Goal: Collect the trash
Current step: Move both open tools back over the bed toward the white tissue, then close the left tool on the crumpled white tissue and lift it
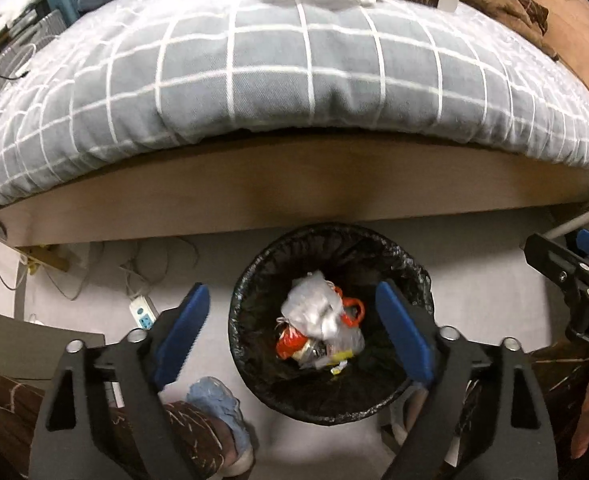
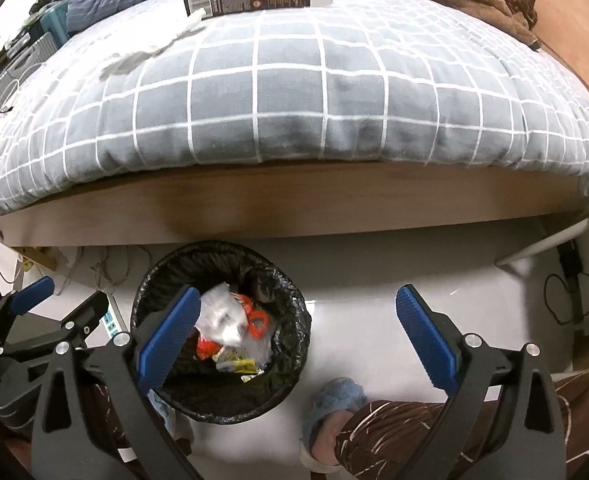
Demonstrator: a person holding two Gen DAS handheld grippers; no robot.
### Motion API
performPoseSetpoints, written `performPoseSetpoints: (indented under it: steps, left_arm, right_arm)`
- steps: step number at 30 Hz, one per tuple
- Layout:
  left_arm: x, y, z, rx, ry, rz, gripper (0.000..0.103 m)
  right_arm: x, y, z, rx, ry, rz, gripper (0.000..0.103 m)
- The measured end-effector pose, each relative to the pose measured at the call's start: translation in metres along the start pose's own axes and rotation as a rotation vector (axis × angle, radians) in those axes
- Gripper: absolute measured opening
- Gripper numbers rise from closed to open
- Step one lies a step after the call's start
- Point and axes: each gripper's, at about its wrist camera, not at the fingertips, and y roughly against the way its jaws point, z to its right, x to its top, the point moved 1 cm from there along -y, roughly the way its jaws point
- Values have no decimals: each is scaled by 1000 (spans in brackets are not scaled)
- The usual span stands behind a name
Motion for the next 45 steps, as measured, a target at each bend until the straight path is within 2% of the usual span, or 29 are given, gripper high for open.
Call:
performPoseSetpoints:
  steps: [2,4,8,15,24,35,42,45]
  left_arm:
    - [5,7,-5,5,14,26,95]
    - [12,16,-9,4,23,53,97]
    - [30,31,-15,-11,43,94,97]
    - [69,62,-18,19,33,197,97]
    - [130,67,-15,29,7,276,97]
    - [198,41,-1,8,-32,296,97]
    - [219,14,10,3,-58,257,95]
    - [223,5,13,-14,-75,234,91]
  right_arm:
    - [4,7,1,-1,1,26,94]
    - [9,16,2,-2,5,57,94]
    - [22,33,3,-8,6,116,94]
    - [43,56,1,0,23,205,94]
    - [98,63,6,48,20,261,94]
    - [165,40,11,55,36,266,94]
    - [191,24,11,56,44,263,94]
    - [197,18,12,54,44,257,94]
